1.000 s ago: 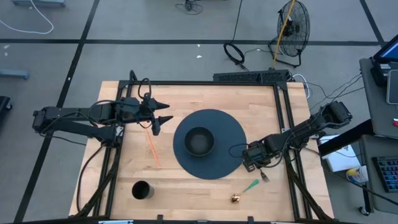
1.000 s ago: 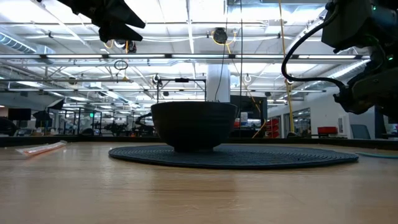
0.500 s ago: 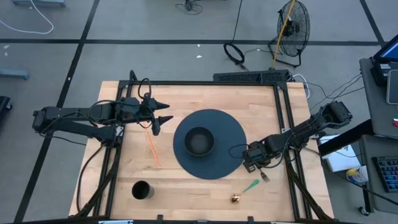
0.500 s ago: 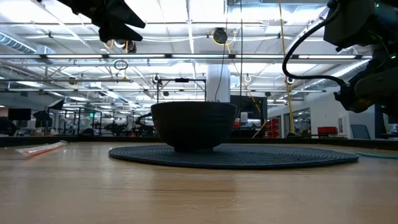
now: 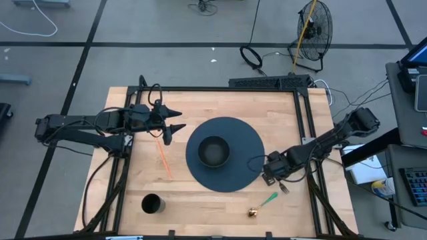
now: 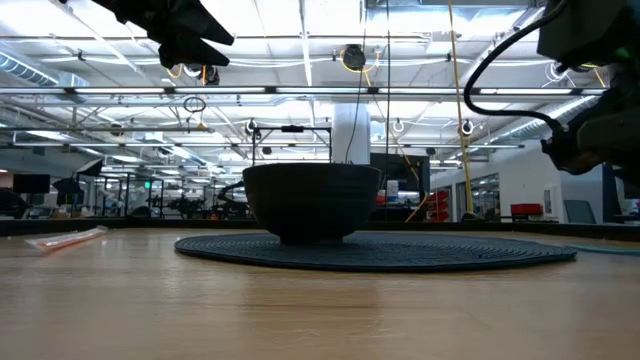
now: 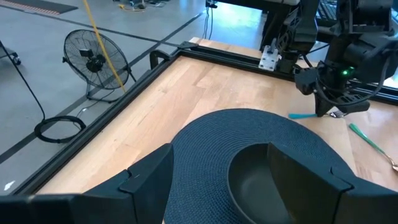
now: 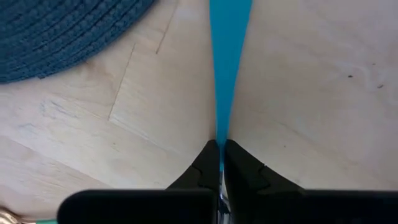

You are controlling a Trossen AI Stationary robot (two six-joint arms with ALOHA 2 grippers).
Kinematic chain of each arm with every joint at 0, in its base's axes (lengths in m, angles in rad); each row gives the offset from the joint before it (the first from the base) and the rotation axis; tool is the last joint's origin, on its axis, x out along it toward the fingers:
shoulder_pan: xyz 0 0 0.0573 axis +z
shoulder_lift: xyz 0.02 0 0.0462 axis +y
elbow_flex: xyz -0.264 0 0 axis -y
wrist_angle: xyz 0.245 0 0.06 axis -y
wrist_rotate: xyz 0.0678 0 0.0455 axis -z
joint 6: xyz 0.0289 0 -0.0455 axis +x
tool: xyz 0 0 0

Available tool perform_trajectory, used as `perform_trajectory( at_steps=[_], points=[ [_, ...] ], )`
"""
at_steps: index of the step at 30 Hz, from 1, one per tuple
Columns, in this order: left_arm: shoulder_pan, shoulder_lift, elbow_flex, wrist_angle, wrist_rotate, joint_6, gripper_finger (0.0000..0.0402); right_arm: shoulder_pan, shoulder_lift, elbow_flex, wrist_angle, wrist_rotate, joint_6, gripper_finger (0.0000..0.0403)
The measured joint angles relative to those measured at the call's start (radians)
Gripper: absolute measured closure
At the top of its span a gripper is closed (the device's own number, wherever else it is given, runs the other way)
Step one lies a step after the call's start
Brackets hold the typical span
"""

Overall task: Pick & Place Utensil
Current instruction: Put the blue fork into the black bowl on the blue table placemat

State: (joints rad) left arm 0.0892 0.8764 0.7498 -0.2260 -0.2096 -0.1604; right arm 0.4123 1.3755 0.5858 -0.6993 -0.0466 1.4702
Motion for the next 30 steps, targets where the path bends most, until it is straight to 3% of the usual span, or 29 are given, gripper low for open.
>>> perform_trajectory(
  at_steps=[12, 30],
  points=[
    [0.0, 0.0, 0.0, 0.051, -0.001, -0.001, 0.0135, 0.028, -0.133, -0.004, -0.02, 0.178, 0.018, 0.0403],
    [0.0, 0.0, 0.0, 0.052, -0.001, -0.001, 0.0135, 0.029, -0.137, -0.002, -0.036, 0.184, 0.006, 0.0402]
  ],
)
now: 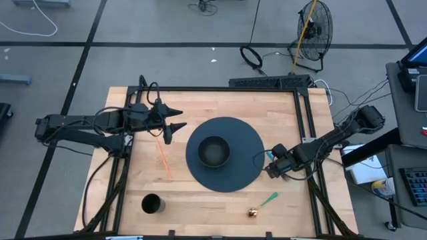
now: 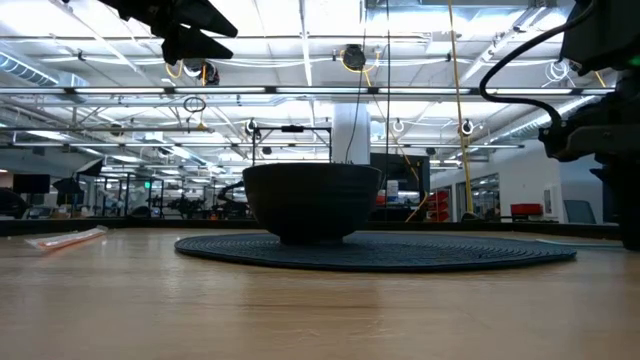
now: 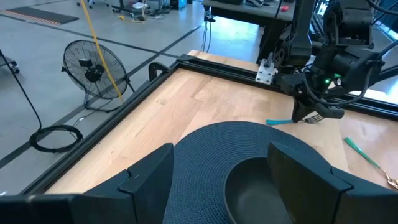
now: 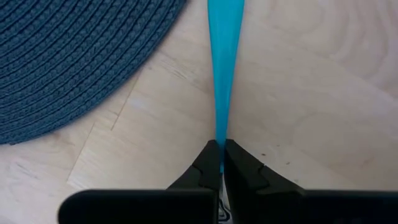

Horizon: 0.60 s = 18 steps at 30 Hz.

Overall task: Pick & Place Utensil
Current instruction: Put the blue fork into the black bowl on the blue table placemat

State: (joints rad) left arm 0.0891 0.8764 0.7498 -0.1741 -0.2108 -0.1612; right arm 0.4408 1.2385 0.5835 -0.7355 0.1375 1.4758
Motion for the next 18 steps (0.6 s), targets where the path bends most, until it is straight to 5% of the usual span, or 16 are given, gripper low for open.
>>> perform_trajectory(
  at_steps=[18],
  points=[
    [0.0, 0.0, 0.0, 0.014, -0.003, 0.0, 0.0135, 0.0, -0.052, 0.085, -0.007, 0.128, -0.114, 0.0402]
  ],
)
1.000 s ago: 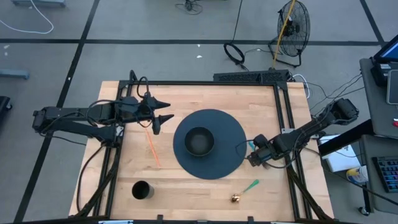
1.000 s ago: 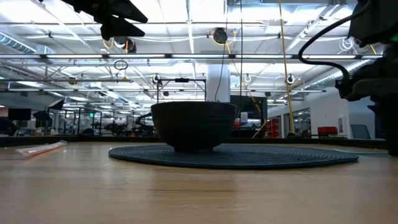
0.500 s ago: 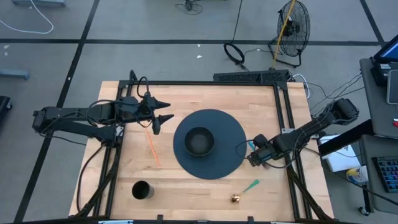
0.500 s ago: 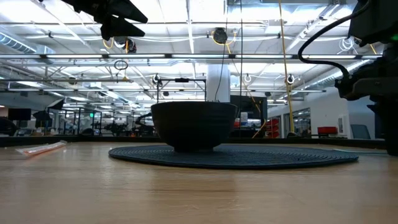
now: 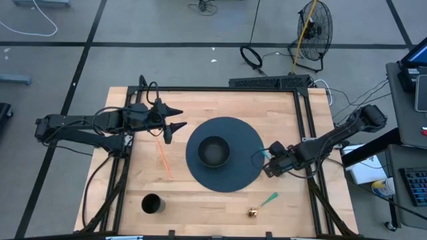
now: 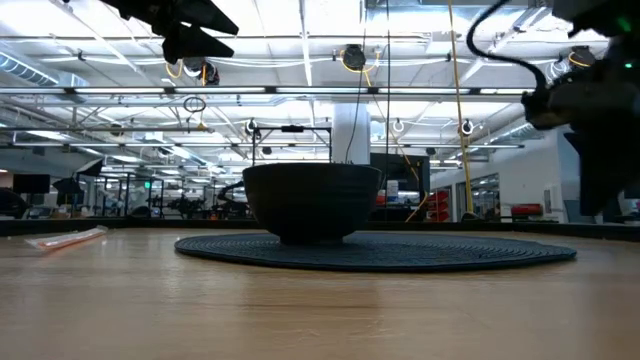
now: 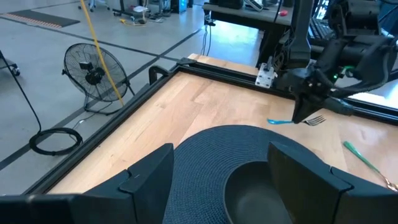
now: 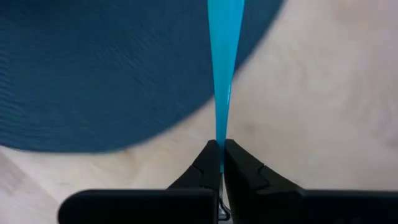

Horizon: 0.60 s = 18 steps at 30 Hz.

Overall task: Pick & Place Utensil
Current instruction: Put the blue fork into the black bowl on the blue table placemat

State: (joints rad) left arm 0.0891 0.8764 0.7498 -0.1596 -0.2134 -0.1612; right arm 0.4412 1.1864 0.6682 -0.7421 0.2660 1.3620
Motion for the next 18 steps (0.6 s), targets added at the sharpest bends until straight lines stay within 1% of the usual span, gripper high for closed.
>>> perform_trajectory(
  at_steps=[7, 10, 15, 18],
  points=[
    [0.0, 0.0, 0.0, 0.0, -0.002, 0.0, 0.0135, 0.0, -0.045, 0.06, 0.028, 0.137, -0.127, 0.0402],
    [0.0, 0.0, 0.0, 0.0, -0.006, 0.0, 0.0135, -0.001, -0.067, 0.067, 0.109, 0.213, -0.231, 0.0402],
    [0.0, 0.0, 0.0, 0.001, -0.007, 0.0, 0.0135, -0.003, -0.09, 0.067, 0.296, 0.327, -0.467, 0.0402],
    [0.0, 0.0, 0.0, 0.009, -0.007, -0.002, 0.0135, -0.003, -0.095, 0.067, 0.397, 0.374, -0.6, 0.0402]
  ],
)
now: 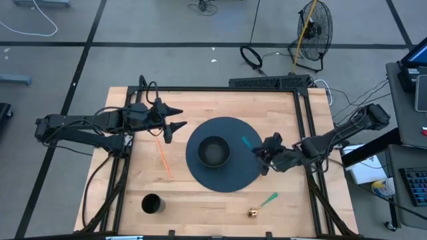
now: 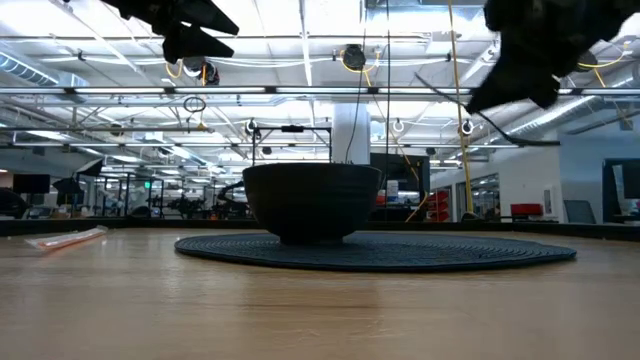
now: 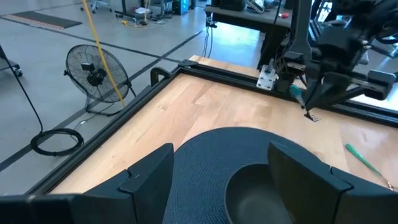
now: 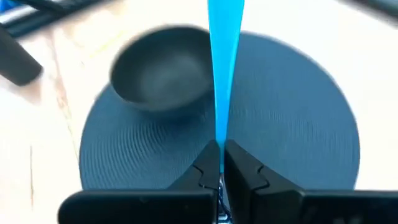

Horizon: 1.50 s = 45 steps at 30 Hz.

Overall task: Pick & Place Utensil
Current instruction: Put the blue fork into the black bowl on the blue table placemat

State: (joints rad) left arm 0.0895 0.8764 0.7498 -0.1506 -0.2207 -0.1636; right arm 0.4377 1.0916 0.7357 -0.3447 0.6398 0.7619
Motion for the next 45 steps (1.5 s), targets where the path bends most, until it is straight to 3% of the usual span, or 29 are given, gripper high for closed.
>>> perform_trajectory(
  at_steps=[11, 18, 27, 29, 34, 40, 45],
  points=[
    [0.0, 0.0, 0.0, 0.032, 0.014, 0.015, 0.0135, -0.06, 0.001, 0.0, 0.395, 0.045, -0.451, 0.0402],
    [0.0, 0.0, -0.075, 0.206, 0.184, 0.056, 0.0135, -0.131, 0.057, 0.0, 0.685, 0.039, -0.681, 0.0402],
    [0.0, 0.027, -0.25, 0.59, 0.319, 0.077, 0.0135, -0.231, 0.199, 0.0, 0.841, -0.052, -0.696, 0.0402],
    [0.0, 0.063, -0.271, 0.653, 0.341, 0.076, 0.0135, -0.25, 0.227, 0.0, 0.897, -0.114, -0.7, 0.0402],
    [0.0, 0.217, -0.271, 0.829, 0.353, 0.074, 0.0135, -0.289, 0.286, 0.0, 1.031, -0.248, -0.703, 0.0402],
    [0.008, 0.368, -0.267, 1.037, 0.352, 0.058, 0.0135, -0.3, 0.303, 0.0, 1.04, -0.252, -0.703, 0.0402],
    [0.011, 0.474, -0.189, 1.071, 0.357, 0.037, 0.0135, -0.3, 0.303, 0.0, 1.038, -0.253, -0.703, 0.0403]
  ],
)
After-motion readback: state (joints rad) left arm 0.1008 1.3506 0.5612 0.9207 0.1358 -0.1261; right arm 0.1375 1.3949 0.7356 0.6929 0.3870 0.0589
